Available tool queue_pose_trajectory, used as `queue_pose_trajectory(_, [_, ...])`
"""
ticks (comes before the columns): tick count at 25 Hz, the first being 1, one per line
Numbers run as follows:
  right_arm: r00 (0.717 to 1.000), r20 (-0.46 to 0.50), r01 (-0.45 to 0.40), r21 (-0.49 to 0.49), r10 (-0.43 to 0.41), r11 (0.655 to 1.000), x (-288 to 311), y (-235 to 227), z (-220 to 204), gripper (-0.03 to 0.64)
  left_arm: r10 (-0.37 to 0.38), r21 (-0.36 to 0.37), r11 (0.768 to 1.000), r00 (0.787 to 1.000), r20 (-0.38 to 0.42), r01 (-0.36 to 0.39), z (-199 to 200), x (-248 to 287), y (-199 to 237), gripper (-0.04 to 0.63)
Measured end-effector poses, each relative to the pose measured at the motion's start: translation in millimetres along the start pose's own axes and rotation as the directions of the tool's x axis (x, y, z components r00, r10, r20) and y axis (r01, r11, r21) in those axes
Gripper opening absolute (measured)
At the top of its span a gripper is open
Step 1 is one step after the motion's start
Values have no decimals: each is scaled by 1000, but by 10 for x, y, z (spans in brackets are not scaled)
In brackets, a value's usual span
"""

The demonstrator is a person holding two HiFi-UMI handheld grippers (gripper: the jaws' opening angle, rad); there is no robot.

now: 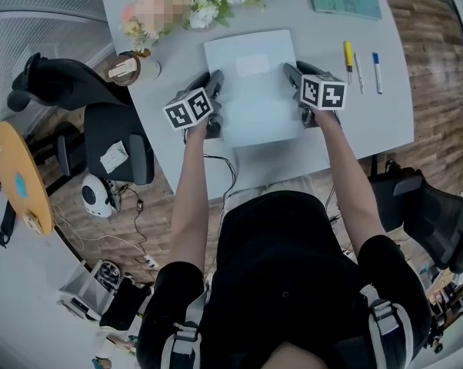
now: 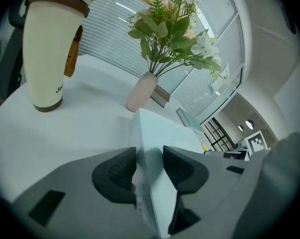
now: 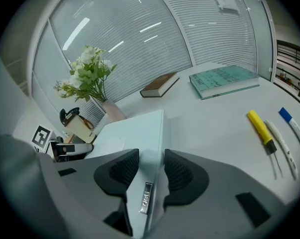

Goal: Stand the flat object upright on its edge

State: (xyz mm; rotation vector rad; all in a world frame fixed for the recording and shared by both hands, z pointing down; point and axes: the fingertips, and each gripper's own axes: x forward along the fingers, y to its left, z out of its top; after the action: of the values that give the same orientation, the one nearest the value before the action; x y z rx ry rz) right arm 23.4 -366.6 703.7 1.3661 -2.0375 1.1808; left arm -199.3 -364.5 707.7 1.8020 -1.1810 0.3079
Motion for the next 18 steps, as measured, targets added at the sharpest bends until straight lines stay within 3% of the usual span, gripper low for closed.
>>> queue_pose_trajectory(18, [999, 1, -40, -12, 40, 999, -261, 96, -66, 147, 26, 15, 1000, 999, -24, -25, -114, -269, -172, 164])
